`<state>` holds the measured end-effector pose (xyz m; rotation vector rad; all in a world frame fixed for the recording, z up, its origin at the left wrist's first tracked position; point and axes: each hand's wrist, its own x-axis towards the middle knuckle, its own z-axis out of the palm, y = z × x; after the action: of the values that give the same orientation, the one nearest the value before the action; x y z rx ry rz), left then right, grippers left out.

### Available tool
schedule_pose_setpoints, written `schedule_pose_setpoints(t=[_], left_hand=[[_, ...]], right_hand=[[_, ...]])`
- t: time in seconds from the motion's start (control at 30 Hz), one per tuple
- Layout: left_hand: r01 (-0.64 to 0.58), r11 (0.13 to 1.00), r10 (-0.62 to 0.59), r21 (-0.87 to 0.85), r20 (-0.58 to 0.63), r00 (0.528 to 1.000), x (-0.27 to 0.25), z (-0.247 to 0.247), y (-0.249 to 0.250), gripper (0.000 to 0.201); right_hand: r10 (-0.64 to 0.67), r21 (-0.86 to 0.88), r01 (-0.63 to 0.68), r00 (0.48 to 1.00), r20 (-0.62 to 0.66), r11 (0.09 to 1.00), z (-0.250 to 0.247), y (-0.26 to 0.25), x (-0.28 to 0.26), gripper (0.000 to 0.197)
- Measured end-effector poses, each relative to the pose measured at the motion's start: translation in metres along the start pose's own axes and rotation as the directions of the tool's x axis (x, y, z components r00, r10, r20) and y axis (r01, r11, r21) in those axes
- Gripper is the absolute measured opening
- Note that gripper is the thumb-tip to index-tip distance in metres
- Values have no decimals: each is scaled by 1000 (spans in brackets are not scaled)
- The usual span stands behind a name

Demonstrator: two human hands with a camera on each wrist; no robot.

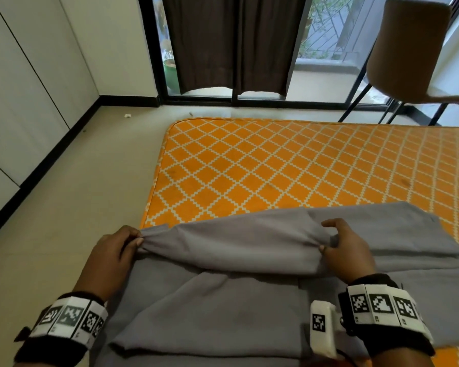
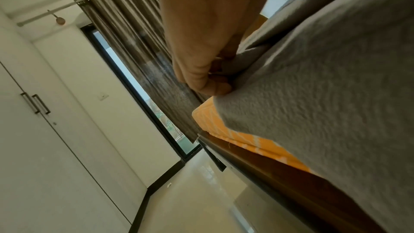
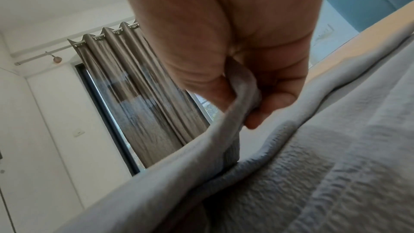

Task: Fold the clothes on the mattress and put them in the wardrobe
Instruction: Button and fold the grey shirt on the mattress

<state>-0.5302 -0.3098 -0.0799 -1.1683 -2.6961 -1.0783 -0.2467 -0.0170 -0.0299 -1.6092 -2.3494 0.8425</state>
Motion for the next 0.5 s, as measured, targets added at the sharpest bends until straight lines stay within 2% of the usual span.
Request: schedule_pose_setpoints(t=[0.07,0.17,0.23,0.3,0.33,0.37,0.4,0.47,0.5], left_hand=[[22,999,-22,29,13,1000,4,4,-10,16],[30,999,-30,18,2,1000,2,14,-13,17],[11,990,0,137,-78,997,1,15,-9,11],[48,971,-8,234,-170,985,3,13,7,22],[44,974,1,222,-198,980,3,13,22,23],[2,983,34,181,-194,980,2,16,39,23],[-59,991,77,123,-151,986,-1,23,56,22],[-174,985,174,7,-5,985,-9,44,82,25],[-191,982,191,-10,92,977,-13,56,90,30]], right_hand=[[9,-19,-10,998,-59,1000,1,3,3,39],[64,-65,-67,997,-44,996,6,6,6,40],[85,-186,-94,995,-58,978,5,4,5,41],[16,-290,-65,986,-168,955,5,-5,4,42],[-92,-286,27,972,-218,958,10,-12,3,42],[-235,-244,178,945,-230,953,19,-23,0,41],[-389,-197,354,902,-185,914,31,-34,-4,42],[-644,-102,643,765,29,759,66,-55,-17,49],[-688,-61,706,703,179,705,81,-63,-26,53]])
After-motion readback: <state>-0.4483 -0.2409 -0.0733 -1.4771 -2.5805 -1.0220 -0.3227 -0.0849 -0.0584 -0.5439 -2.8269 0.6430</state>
